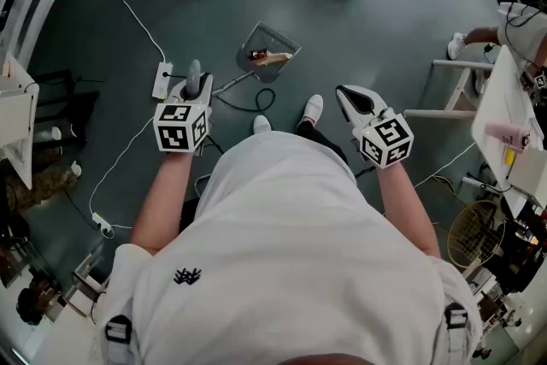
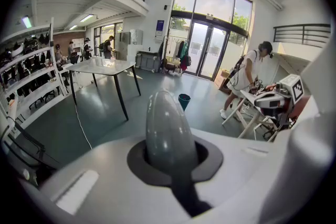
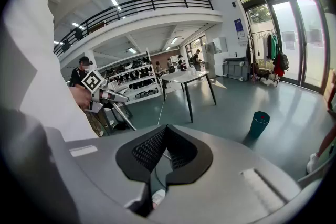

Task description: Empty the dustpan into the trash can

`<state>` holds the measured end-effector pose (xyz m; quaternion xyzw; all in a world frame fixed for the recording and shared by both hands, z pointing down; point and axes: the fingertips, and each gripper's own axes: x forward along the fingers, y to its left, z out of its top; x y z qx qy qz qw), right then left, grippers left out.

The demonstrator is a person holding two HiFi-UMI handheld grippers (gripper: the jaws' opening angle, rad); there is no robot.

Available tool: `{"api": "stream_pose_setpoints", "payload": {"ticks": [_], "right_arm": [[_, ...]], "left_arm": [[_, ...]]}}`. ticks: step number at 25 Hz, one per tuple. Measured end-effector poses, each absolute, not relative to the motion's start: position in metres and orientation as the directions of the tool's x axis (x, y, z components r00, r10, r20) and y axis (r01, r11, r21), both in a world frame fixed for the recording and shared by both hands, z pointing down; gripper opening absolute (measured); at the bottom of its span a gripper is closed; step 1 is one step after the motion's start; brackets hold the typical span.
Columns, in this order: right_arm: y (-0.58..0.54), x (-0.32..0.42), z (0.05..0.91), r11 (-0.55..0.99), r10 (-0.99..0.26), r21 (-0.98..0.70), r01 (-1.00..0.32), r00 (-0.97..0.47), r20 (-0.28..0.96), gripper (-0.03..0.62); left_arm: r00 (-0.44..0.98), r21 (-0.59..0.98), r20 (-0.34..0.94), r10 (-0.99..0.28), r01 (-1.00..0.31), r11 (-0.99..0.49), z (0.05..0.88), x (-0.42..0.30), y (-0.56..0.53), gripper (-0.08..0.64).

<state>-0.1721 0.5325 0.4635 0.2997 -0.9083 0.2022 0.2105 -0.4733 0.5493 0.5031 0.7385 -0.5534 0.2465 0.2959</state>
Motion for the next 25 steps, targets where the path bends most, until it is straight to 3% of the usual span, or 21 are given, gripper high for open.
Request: {"api": "stream_pose_setpoints", "payload": {"ticks": [25], "right_arm": [[0.428,-0.020,0.468,0.752,-0.478,-0.244,-0.612,-0.762,0.437,0.003]], "left_arm": [[0.260,0.140,0.663,-0.703,-0.964,-0.224,0.466,-0.314,0.402,0.058]]}}
